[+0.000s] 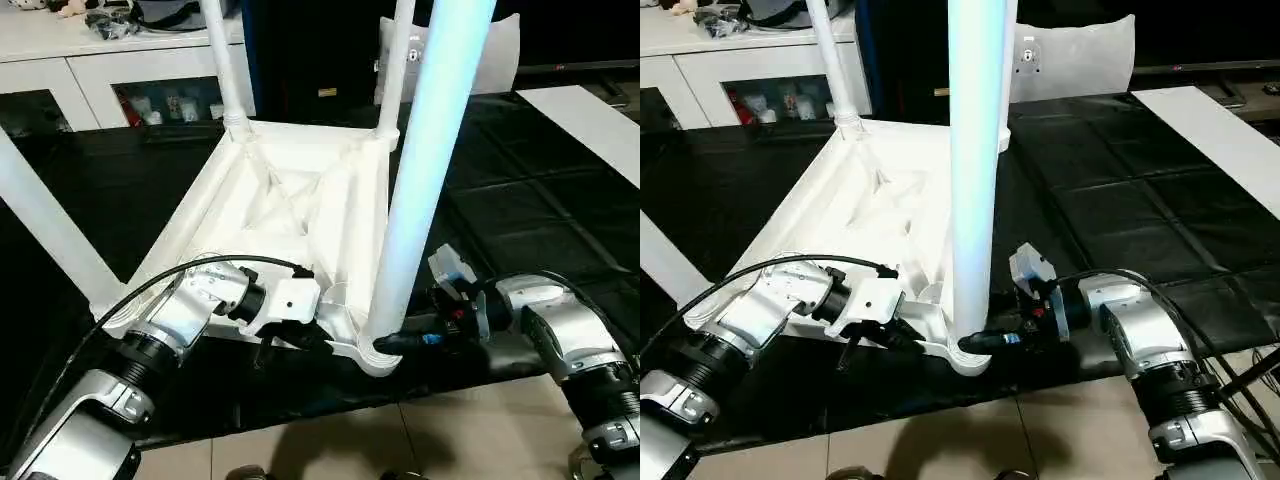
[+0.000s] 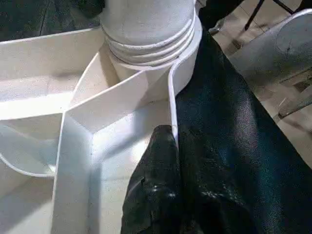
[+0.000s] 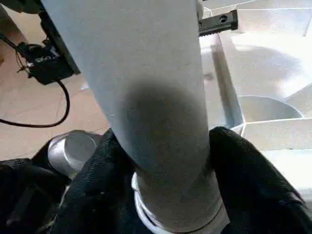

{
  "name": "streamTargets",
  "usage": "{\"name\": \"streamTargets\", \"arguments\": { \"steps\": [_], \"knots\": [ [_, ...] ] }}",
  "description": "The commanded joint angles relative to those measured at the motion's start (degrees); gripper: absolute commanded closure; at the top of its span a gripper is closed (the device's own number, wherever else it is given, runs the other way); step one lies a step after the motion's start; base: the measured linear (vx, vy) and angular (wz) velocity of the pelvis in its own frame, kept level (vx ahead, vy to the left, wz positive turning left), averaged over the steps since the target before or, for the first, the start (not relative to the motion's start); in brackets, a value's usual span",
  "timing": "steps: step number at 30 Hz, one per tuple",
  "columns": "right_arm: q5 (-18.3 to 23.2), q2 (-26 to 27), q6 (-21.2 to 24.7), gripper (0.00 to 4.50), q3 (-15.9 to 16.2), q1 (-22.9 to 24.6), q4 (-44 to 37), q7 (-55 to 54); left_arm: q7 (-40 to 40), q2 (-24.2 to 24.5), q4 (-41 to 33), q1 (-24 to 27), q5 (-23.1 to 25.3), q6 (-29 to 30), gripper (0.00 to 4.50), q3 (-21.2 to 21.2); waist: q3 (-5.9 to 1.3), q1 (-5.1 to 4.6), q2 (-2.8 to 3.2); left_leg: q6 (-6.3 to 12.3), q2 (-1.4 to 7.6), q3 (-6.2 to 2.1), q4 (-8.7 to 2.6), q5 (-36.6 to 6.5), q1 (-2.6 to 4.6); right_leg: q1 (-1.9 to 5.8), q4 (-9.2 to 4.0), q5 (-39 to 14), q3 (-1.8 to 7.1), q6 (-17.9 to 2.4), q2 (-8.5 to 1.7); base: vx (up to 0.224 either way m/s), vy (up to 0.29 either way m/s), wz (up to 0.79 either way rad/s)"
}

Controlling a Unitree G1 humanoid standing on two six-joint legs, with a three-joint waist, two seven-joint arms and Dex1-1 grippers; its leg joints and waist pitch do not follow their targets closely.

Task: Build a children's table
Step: Rotate leg to tighten

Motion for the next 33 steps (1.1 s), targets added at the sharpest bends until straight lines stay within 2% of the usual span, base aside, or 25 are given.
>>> {"name": "streamTargets", "arguments": {
  "steps": [1, 7, 9, 10, 12, 13, 14, 16, 17, 18, 19, 20, 21, 22, 23, 24, 25, 26, 27, 28, 29, 30, 31, 32, 33],
  "knots": [
    [1.1, 0.3, 1.5, 2.23, 0.6, 0.0, -1.4, 0.2, -2.3, -0.5, -0.4, -0.8, 0.4, -0.9, 4.5, -1.9, -4.04, -0.3, -1.16, 3.33, 1.21, 0.22, -4.29, -13.2, -0.03, 3.28, -3.84, -23.7, 2.41, -9.7, -1.95, 0.0, 0.0, 0.0],
    [2.3, 1.2, 3.2, 2.41, 0.4, 1.6, -3.6, -0.5, -2.1, -0.3, -0.6, -0.5, 0.2, 0.2, 4.5, -1.6, -4.13, -0.25, -1.08, 3.29, 1.21, 0.22, -4.29, -12.7, -0.03, 3.32, -3.79, -23.0, 2.47, -9.6, -1.93, 0.0, 0.0, 0.0],
    [1.0, 2.2, 3.1, 2.42, 0.3, 2.4, -3.9, -4.2, -0.5, -1.0, -1.0, -0.3, -0.4, 2.4, 4.5, -0.6, -4.02, -0.35, -1.0, 2.98, 1.18, 0.22, -4.36, -13.2, 0.0, 3.21, -3.84, -23.6, 2.45, -9.6, -1.94, 0.0, 0.0, 0.0],
    [-1.0, 3.8, 3.5, 2.43, -0.3, 2.4, -3.2, -10.0, 1.4, -1.7, -2.1, 0.0, -1.2, 5.9, 4.5, 0.6, -3.87, -0.51, -0.8, 2.64, 1.13, 0.22, -4.44, -14.3, 0.12, 3.14, -4.05, -25.5, 2.39, -9.1, -1.95, 0.0, 0.0, 0.0],
    [-2.1, 4.7, 3.2, 2.43, -0.9, 2.0, -2.5, -13.4, 2.1, -2.1, -2.9, 0.3, -1.6, 7.4, 4.5, 1.0, -3.55, -0.79, -0.77, 2.03, 0.97, 0.05, -4.58, -16.0, 0.15, 3.1, -4.43, -28.8, 2.15, -8.0, -1.87, 0.0, 0.0, 0.0],
    [-3.1, 6.2, 3.6, 2.46, -2.0, 1.3, -1.6, -17.8, 3.2, -2.5, -4.0, 0.6, -2.0, 9.4, 4.5, 1.6, -3.4, -1.19, -0.94, 1.11, 0.56, -0.04, -4.31, -18.1, 0.65, 2.75, -5.34, -34.7, 1.77, -5.6, -2.01, 0.0, 0.0, 0.0],
    [-3.3, 7.0, 3.9, 2.46, -2.5, 1.0, -1.2, -19.8, 3.8, -2.7, -4.6, 0.9, -2.2, 10.3, 4.5, 1.8, -3.33, -1.42, -0.87, 0.88, 0.46, -0.1, -4.29, -18.3, 0.63, 2.7, -5.51, -35.8, 1.71, -5.0, -2.06, 0.0, 0.0, 0.0],
    [-3.2, 9.8, 7.7, 2.48, -4.6, -0.1, -0.6, -26.5, 7.0, -3.5, -6.6, 1.7, -1.6, 13.7, 4.5, 2.3, -3.15, -3.16, -0.88, 0.17, 0.22, -0.66, -4.3, -20.2, 0.19, 2.87, -5.97, -38.7, 0.92, -2.9, -1.84, 0.0, 0.0, 0.0],
    [-3.4, 10.9, 9.1, 2.49, -5.1, -0.4, -0.5, -29.0, 8.5, -4.0, -7.4, 2.0, -1.1, 15.2, 4.5, 2.4, -3.01, -3.76, -1.08, 0.13, 0.05, -0.75, -4.26, -20.8, -0.01, 2.89, -6.3, -39.7, 0.56, -2.2, -1.7, 0.0, 0.0, 0.0],
    [-3.6, 11.4, 9.8, 2.49, -5.3, -0.5, -0.5, -30.2, 9.3, -4.3, -7.8, 2.1, -0.9, 16.0, 4.5, 2.5, -2.88, -4.77, -0.92, -0.13, -0.22, -1.0, -3.88, -22.7, -0.01, 2.85, -6.96, -42.3, -0.29, -0.4, -1.63, 0.0, 0.0, 0.0],
    [-4.2, 12.6, 10.9, 2.5, -5.4, -0.5, -0.4, -32.7, 11.1, -5.1, -8.3, 2.2, -0.3, 17.5, 4.5, 2.7, -3.09, -5.65, -0.7, 0.2, -0.2, -1.19, -3.67, -23.9, 0.52, 2.79, -7.53, -42.2, -0.77, 0.0, -1.87, 0.0, 0.0, 0.0],
    [-4.2, 12.6, 10.9, 2.5, -5.4, -0.5, -0.4, -32.7, 11.1, -5.1, -8.3, 2.2, -0.3, 17.5, 4.5, 2.7, -3.24, -6.38, -0.35, 0.53, 0.05, -1.58, -4.03, -24.2, 0.05, 3.43, -7.38, -39.6, -0.96, -0.6, -1.93, 0.0, 0.0, 0.0],
    [-5.2, 14.1, 11.4, 2.5, -5.5, -0.5, 0.0, -35.9, 13.7, -6.2, -8.8, 2.1, 0.5, 19.7, 4.5, 3.1, -3.24, -6.38, -0.35, 0.53, 0.05, -1.58, -4.03, -24.2, 0.05, 3.43, -7.38, -39.6, -0.96, -0.6, -1.93, 0.0, 0.0, 0.0],
    [-6.0, 15.9, 12.1, 2.5, -5.7, -0.5, 0.2, -39.7, 16.8, -7.8, -9.5, 2.0, 1.2, 22.6, 4.5, 3.6, -2.94, -7.58, -0.03, 0.51, 0.64, -2.12, -4.56, -26.9, -0.1, 3.74, -7.5, -37.3, -1.7, -1.2, -1.84, 0.0, 0.0, 0.0],
    [-6.3, 16.8, 12.2, 2.5, -5.9, -0.6, 0.4, -41.4, 18.1, -8.5, -9.7, 1.9, 1.5, 23.7, 4.5, 3.9, -2.93, -7.89, 0.15, 0.39, 0.71, -2.28, -4.57, -28.1, 0.14, 3.76, -7.65, -36.9, -2.01, -1.4, -1.95, 0.0, 0.0, 0.0],
    [-6.9, 18.0, 12.1, 2.5, -6.2, -0.7, 0.8, -44.2, 20.3, -9.6, -9.8, 1.7, 2.0, 25.2, 4.5, 4.3, -2.8, -8.75, 0.1, 0.12, 0.73, -2.53, -4.66, -29.6, 0.3, 3.79, -7.9, -36.3, -2.44, -1.5, -2.04, 0.0, 0.0, 0.0],
    [-8.3, 19.9, 10.8, 2.5, -6.7, -1.2, 1.8, -49.0, 24.0, -11.5, -9.4, 1.1, 2.9, 26.6, 4.5, 4.8, -2.78, -9.04, 0.22, 0.0, 0.72, -2.64, -4.64, -30.5, 0.45, 3.78, -7.98, -36.3, -2.65, -1.5, -2.05, 0.0, 0.0, 0.0],
    [-9.1, 20.9, 10.0, 2.5, -7.0, -1.5, 2.5, -51.9, 26.2, -12.6, -9.0, 0.8, 3.4, 27.3, 4.5, 5.1, -2.53, -9.95, 0.11, -0.22, 0.71, -2.7, -4.64, -32.5, 0.8, 3.67, -8.5, -37.1, -3.41, -0.9, -1.84, 0.0, 0.0, 0.0],
    [-10.1, 22.3, 8.6, 2.5, -7.7, -2.1, 3.5, -55.4, 29.3, -14.0, -8.5, 0.3, 4.3, 28.1, 4.5, 5.4, -2.48, -10.8, 0.08, -0.01, 0.92, -2.94, -4.72, -34.8, 1.02, 4.08, -8.86, -37.4, -4.27, 0.1, -1.79, 0.0, 0.0, 0.0],
    [-10.5, 23.1, 7.1, 2.5, -8.2, -2.4, 4.3, -57.2, 31.6, -14.9, -7.4, -0.3, 5.0, 28.1, 4.5, 5.6, -2.19, -11.25, 0.75, 0.01, 1.87, -3.51, -5.84, -38.3, 0.54, 5.02, -7.64, -35.1, -4.34, 0.3, -1.67, 0.0, 0.0, 0.0],
    [-10.2, 23.8, 6.2, 2.5, -8.8, -2.6, 4.7, -58.4, 33.5, -15.8, -6.5, -0.9, 5.7, 28.3, 4.5, 5.7, -2.16, -11.49, 0.67, -0.19, 2.52, -3.85, -6.59, -40.2, 0.09, 5.64, -6.35, -32.8, -3.82, 0.0, -1.67, 0.0, 0.0, 0.0],
    [-9.3, 24.6, 5.9, 2.5, -9.6, -2.7, 4.7, -58.8, 35.2, -16.5, -5.6, -1.4, 6.2, 28.3, 4.5, 5.8, -2.11, -10.94, 0.88, -0.82, 3.54, -4.21, -8.15, -44.0, -0.17, 6.37, -3.47, -27.3, -1.96, -1.7, -1.77, 0.0, 0.0, 0.0],
    [-9.3, 24.6, 5.9, 2.17, -9.6, -2.7, 4.7, -58.8, 35.2, -16.5, -5.6, -1.4, 6.2, 28.3, 4.5, 5.8, -1.75, -11.27, 0.07, -0.82, 3.32, -4.05, -8.45, -45.2, -0.38, 5.98, -3.54, -28.1, -1.55, -1.7, -1.53, 0.0, 0.0, 0.0],
    [-8.6, 25.0, 5.4, 1.84, -10.1, -2.6, 4.0, -58.7, 36.2, -17.1, -5.1, -1.9, 6.5, 28.8, 4.5, 6.0, -2.35, -11.53, -1.14, -0.44, -1.08, -2.05, -3.55, -36.6, 3.06, 1.82, -9.05, -42.7, -2.59, -0.5, -2.77, 0.0, 0.0, 0.0],
    [-8.0, 24.8, 5.2, 1.84, -10.2, -2.1, 3.1, -57.2, 36.1, -17.1, -5.3, -2.0, 6.4, 29.3, 4.5, 6.1, -2.02, -11.57, -1.53, 0.01, -2.09, -1.74, -1.99, -32.4, 3.1, 1.32, -10.52, -48.2, -4.06, 1.0, -3.15, 0.053, -0.027, 0.08]
  ]
}}
